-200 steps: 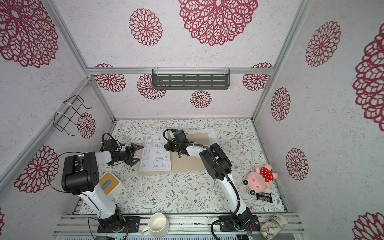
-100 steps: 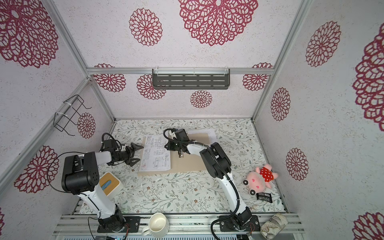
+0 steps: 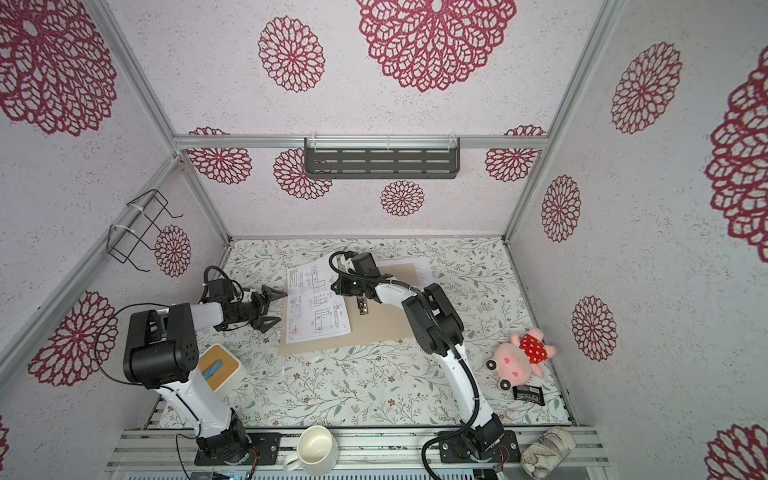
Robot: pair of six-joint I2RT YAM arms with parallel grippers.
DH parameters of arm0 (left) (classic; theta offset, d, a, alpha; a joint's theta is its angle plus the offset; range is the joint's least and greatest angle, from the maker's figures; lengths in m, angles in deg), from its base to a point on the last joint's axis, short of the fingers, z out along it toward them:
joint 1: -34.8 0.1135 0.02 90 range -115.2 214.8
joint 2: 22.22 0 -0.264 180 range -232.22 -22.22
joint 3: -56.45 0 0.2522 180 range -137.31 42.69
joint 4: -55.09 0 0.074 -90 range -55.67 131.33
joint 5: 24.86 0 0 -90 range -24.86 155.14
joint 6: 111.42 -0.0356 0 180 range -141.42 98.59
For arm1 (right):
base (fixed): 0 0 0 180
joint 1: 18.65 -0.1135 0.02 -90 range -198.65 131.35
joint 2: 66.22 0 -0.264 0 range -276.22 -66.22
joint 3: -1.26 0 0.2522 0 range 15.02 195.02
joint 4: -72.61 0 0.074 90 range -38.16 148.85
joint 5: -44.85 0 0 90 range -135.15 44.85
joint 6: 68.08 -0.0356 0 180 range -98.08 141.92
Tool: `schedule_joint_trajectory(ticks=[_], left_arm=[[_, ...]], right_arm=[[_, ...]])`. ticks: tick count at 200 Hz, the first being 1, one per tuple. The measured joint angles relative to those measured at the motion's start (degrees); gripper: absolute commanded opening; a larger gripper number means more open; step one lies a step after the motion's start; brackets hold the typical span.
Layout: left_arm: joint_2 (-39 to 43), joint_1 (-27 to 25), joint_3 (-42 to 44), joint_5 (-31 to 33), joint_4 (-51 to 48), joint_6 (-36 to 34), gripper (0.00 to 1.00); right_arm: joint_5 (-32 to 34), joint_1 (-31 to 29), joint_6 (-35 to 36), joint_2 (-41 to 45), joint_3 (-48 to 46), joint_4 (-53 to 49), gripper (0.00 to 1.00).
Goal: Put the files into the folder
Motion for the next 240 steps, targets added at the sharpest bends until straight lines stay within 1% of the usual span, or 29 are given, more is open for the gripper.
schedule_joint_trajectory(ticks=[43, 109, 159, 231, 234, 240], left_arm=[[-0.09, -0.02, 0.00, -0.09, 0.07, 0.20, 1.00], [-0.44, -0.11, 0.00, -0.44, 1.05, 1.05, 1.00], [-0.57, -0.13, -0.02, -0.55, 1.31, 1.40, 1.00], [-0.68, -0.15, -0.07, -0.61, 1.55, 1.55, 1.00], [-0.70, -0.17, -0.09, -0.61, 1.55, 1.55, 1.00], [-0.72, -0.20, -0.11, -0.61, 1.57, 1.55, 1.00]], right_arm=[[-0.44, -0.04, 0.09, -1.64, 2.01, -1.07, 0.00], [-4.61, -0.15, 1.18, -2.23, 2.03, -3.06, 0.00], [-4.68, -0.04, 2.95, -2.23, 2.03, -4.22, 0.00], [-4.22, 0.07, 2.95, -2.47, 3.65, -6.27, 0.00], [-4.11, 0.07, 2.95, -2.47, 3.76, -6.49, 0.01], [-3.96, 0.09, 2.93, -2.47, 4.02, -6.78, 0.05]])
